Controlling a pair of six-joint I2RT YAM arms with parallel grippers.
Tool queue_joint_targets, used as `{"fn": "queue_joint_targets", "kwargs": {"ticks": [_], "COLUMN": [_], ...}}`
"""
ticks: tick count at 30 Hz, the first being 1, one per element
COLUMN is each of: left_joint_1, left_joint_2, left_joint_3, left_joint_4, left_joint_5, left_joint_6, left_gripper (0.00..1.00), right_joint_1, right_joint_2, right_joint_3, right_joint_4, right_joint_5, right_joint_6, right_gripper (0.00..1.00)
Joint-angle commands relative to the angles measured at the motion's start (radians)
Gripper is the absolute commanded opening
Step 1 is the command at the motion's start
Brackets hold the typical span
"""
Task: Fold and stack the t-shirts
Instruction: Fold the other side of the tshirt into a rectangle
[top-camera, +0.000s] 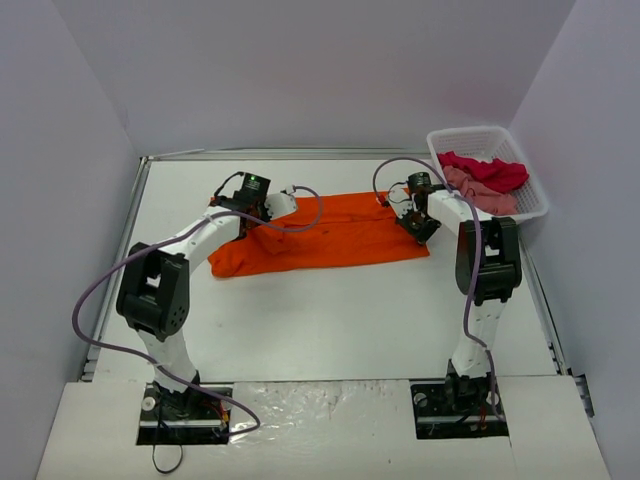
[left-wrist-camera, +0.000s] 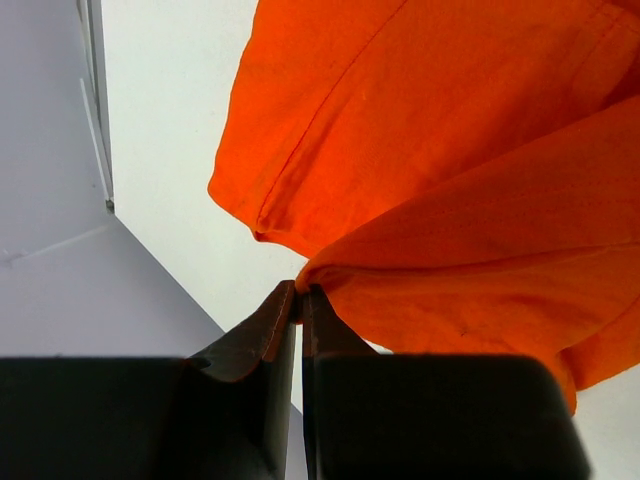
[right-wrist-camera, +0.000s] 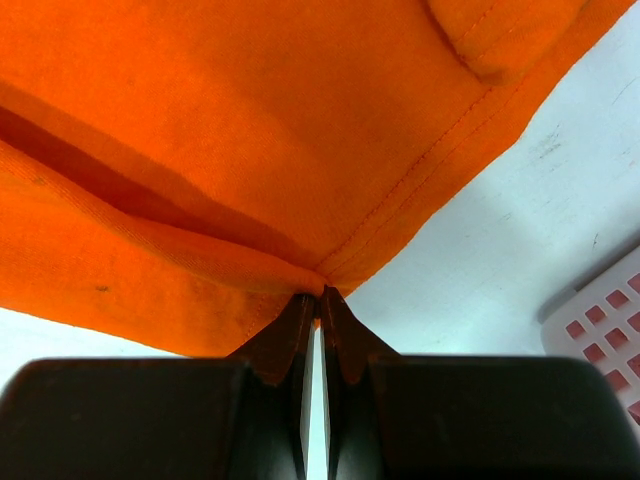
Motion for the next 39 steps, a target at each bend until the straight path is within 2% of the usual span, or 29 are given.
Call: {"fn": "queue_joint_targets", "kwargs": {"ticks": [1, 17, 20, 23, 24, 25, 29, 30, 31, 39], "left_joint_1": [0.008, 0.009, 0.012, 0.015, 0.014, 0.014, 0.018, 0.018, 0.020, 0.023], "left_joint_2": [0.002, 0.061, 0.077, 0.088, 0.091, 0.094, 0.092, 0.092, 0.092, 0.107], "left_joint_3": [0.054, 0.080, 0.094, 0.100, 0.102, 0.102, 0.100, 0.100, 0.102, 0.128], "left_joint_4": [0.016, 0.062, 0.063, 0.065, 0.065, 0.066, 0.073, 0.073, 0.073, 0.073], "left_joint_5": [-0.015, -0.032, -0.032, -0.029, -0.029, -0.029, -0.032, -0.032, -0.033, -0.038], "left_joint_6": [0.012, 0.027, 0.029, 0.027, 0.027, 0.027, 0.033, 0.035, 0.035, 0.050], "left_gripper": [0.02, 0.02, 0.02, 0.02, 0.02, 0.02, 0.02, 0.02, 0.02, 0.02], "right_joint_1": [-0.009, -0.012, -0.012, -0.012, -0.012, -0.014, -0.023, -0.026, -0.029, -0.037], "right_joint_2": [0.021, 0.054, 0.061, 0.069, 0.069, 0.069, 0.054, 0.049, 0.037, 0.005], "right_joint_3": [0.024, 0.045, 0.053, 0.056, 0.056, 0.056, 0.060, 0.062, 0.063, 0.051], "right_joint_4": [-0.021, -0.015, -0.015, -0.015, -0.014, -0.015, -0.017, -0.015, -0.017, -0.018], "right_joint_5": [0.022, 0.023, 0.025, 0.030, 0.030, 0.030, -0.004, -0.038, -0.052, -0.069], "right_joint_6": [0.010, 0.021, 0.030, 0.039, 0.043, 0.046, 0.066, 0.076, 0.081, 0.084], "right_gripper": [0.00, 0.00, 0.08, 0.30, 0.42, 0.46, 0.51, 0.59, 0.61, 0.62]}}
